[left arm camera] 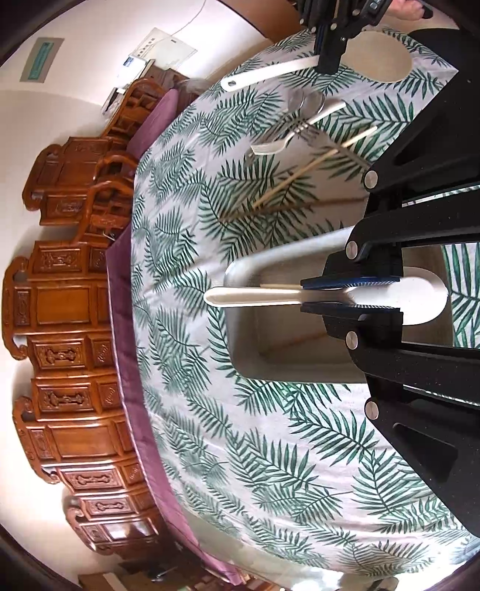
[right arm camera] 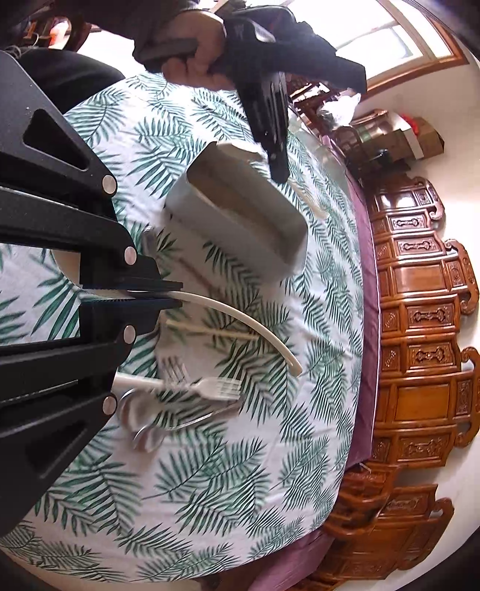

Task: Organize utensils
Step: 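Carry the white spoon into the grey tray and open the left tool while right holds, then lower the held white spoon into the grey tray and open the right tool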

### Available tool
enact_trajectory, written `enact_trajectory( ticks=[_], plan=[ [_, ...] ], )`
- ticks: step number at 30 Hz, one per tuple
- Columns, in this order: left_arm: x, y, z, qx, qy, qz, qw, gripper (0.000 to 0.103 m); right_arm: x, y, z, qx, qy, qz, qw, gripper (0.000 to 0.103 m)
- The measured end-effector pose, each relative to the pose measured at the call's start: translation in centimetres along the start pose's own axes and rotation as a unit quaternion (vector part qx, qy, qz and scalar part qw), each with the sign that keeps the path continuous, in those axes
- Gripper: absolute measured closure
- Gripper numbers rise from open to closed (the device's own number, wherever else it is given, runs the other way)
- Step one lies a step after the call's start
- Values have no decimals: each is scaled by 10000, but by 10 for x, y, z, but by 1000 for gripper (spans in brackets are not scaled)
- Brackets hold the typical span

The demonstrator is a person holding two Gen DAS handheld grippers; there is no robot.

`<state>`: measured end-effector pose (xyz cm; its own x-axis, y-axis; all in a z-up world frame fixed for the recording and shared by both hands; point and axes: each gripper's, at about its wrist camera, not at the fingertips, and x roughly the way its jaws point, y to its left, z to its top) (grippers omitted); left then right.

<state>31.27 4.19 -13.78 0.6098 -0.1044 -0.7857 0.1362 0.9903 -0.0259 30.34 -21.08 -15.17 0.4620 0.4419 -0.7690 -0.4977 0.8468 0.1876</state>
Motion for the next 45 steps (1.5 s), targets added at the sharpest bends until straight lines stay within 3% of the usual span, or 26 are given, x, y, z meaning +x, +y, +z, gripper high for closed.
enact_trajectory(
  ticks=[6, 9, 13, 17, 19, 21, 27, 31, 45],
  plan=[
    [10, 13, -4, -144, 5, 6, 9999, 94, 12, 20, 15, -106, 49, 33, 9999, 99],
    [8, 20, -7, -211, -21, 17, 9998, 79, 19, 29, 21, -158, 73, 59, 9998, 99],
    [-11, 30, -13, -194, -177, 57, 9996, 76, 33, 42, 31, -232, 113, 100, 9996, 99],
    [-43, 39, -24, -231, -488, 60, 9985, 66, 47, 59, 41, -314, 139, 145, 9993, 99],
    [-57, 42, -29, -219, -614, 175, 9977, 60, 55, 68, 48, -368, 153, 164, 9991, 99],
    [-71, 46, -33, -221, -725, 237, 9968, 46, 62, 77, 53, -415, 159, 168, 9989, 99],
    [-112, 63, -53, -391, -1035, 361, 9932, 22, 83, 93, 70, -422, 187, 235, 9987, 99],
    [-122, 70, -64, -453, -1100, 421, 9920, 12, 100, 100, 77, -404, 251, 250, 9986, 99],
    [-118, 68, -74, -317, -1064, 441, 9928, 11, 151, 109, 78, -419, 627, 32, 9971, 97]
  ],
)
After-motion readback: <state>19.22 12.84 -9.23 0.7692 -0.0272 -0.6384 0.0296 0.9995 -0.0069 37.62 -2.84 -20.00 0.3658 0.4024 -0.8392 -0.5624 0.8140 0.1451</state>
